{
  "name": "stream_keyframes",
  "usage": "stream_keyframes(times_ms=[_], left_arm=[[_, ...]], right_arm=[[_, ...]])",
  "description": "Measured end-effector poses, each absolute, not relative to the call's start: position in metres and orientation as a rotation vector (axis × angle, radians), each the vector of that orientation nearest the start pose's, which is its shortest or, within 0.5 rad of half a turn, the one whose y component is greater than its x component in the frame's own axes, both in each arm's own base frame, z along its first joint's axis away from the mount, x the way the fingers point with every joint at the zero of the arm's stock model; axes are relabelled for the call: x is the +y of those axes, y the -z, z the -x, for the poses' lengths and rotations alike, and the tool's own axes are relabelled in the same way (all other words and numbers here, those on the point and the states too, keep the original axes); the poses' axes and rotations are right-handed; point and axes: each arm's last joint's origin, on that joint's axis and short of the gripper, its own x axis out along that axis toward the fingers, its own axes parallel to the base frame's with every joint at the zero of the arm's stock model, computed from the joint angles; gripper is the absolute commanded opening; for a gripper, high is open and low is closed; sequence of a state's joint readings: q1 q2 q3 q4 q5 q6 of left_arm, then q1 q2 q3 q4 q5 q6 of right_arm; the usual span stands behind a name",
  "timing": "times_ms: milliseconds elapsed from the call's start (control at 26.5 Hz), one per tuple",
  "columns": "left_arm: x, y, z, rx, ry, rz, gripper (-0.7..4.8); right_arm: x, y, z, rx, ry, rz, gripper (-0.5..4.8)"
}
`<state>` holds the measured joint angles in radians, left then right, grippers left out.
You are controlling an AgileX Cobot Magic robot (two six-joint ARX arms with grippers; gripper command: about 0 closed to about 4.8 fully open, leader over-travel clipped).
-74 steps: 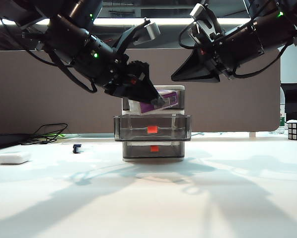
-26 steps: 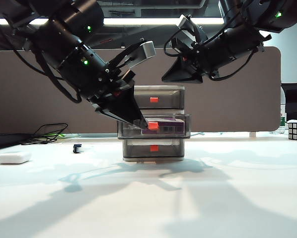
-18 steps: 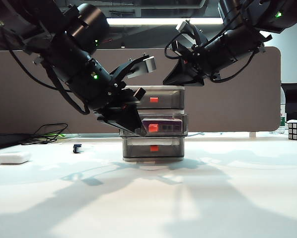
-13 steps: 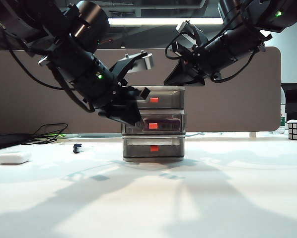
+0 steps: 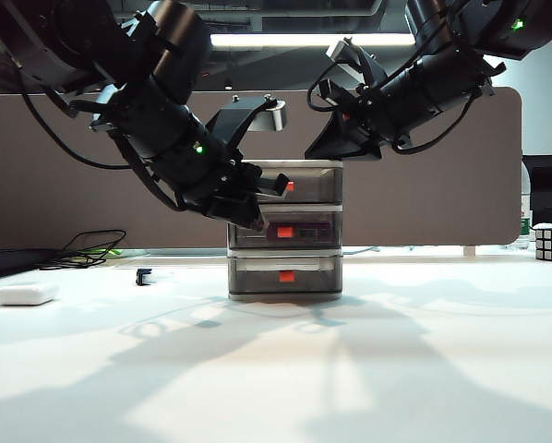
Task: Open the second layer of the drawer on the table, pick up a pack of napkins on the table and put it in, and finally close the drawer.
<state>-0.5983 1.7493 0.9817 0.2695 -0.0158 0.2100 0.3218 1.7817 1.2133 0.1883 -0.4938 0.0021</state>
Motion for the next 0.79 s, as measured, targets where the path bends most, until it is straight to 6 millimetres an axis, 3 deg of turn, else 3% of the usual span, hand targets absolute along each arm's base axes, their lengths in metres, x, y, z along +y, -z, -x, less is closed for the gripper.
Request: stream_keyframes(times_ms=[189,264,302,378,415,491,604,793], left_arm=[[-0.203,-0.202,-0.295,0.439,0.714,-0.403,-0.06],[-0.190,-0.216,-0.276,0.401,0.720,-0.404,-0.06],[-0.177,-0.227,-0.258,0.350,0.720,-0.422,-0.06],[-0.160,-0.240,-0.233,0.252,0.707,-0.427,-0.06],[-0.150,-0.243,-0.220,0.224,0.695,-0.420,-0.06],[-0.131,-0.247,-0.193,0.172,0.641,-0.368,-0.06],[-0.104,-0.224,-0.154,0.181,0.572,-0.226,-0.06],[-0.088,-0.206,-0.130,0.120,0.530,-0.106,-0.06]], right_arm=[[0.140,-0.248,-0.374,0.359,-0.835,0.016,-0.05],[0.136,-0.266,-0.365,0.317,-0.816,0.050,-0.05],[0.132,-0.288,-0.355,0.248,-0.796,0.080,-0.05],[0.125,-0.311,-0.339,0.188,-0.770,0.108,-0.05],[0.122,-0.315,-0.330,0.174,-0.765,0.112,-0.05],[0.113,-0.313,-0.303,0.174,-0.749,0.115,-0.05],[0.096,-0.300,-0.250,0.168,-0.723,0.105,-0.05],[0.081,-0.273,-0.206,0.195,-0.677,0.085,-0.05]])
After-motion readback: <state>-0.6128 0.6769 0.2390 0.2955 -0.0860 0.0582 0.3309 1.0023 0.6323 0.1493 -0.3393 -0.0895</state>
